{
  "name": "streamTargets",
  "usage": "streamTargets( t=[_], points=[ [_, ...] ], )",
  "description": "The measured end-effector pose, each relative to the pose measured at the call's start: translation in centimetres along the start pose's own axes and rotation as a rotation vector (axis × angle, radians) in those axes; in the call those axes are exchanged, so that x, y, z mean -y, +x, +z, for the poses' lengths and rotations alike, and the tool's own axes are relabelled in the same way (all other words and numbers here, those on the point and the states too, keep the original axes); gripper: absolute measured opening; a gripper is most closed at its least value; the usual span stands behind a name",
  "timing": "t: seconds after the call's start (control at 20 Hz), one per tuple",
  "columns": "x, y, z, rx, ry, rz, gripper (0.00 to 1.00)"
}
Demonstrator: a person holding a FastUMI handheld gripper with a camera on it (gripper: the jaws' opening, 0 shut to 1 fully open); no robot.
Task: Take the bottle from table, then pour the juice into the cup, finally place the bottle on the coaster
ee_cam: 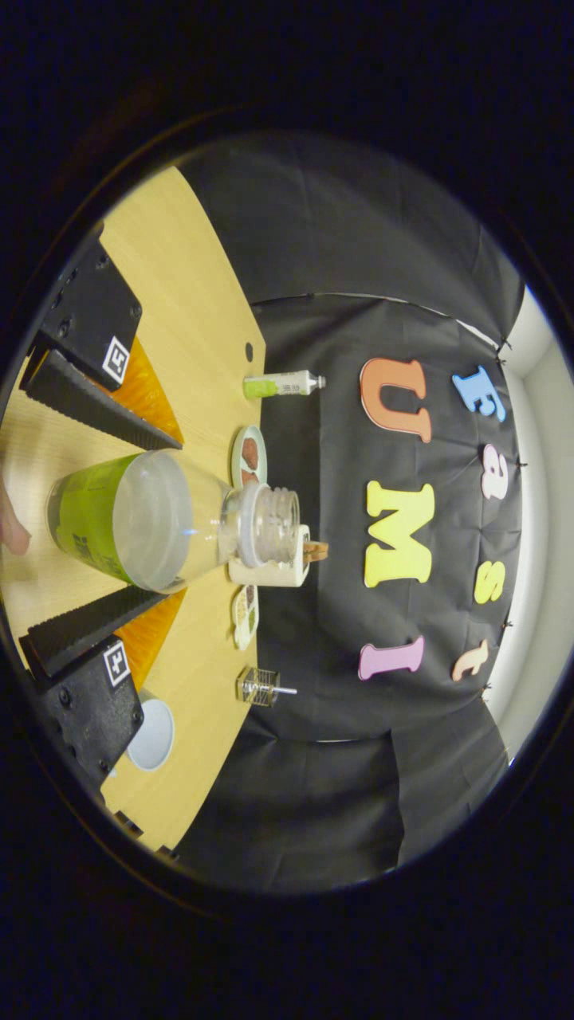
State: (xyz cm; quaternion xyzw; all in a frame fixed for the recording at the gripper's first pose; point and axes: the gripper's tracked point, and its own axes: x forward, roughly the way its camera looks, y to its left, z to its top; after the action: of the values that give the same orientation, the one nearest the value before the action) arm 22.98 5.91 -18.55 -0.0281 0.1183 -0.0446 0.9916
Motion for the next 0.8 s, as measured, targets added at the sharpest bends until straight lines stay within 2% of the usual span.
streamTargets(
  t=[0.6, 0.75, 0.8],
  points=[
    [0.5, 1.3, 0.3, 0.047, 0.036, -0.014, 1.0],
    [0.3, 1.5, 0.0, 0.029, 0.035, -0.012, 0.86],
    [0.4, 1.5, 0.1, 0.032, 0.041, -0.012, 0.86]
  ],
)
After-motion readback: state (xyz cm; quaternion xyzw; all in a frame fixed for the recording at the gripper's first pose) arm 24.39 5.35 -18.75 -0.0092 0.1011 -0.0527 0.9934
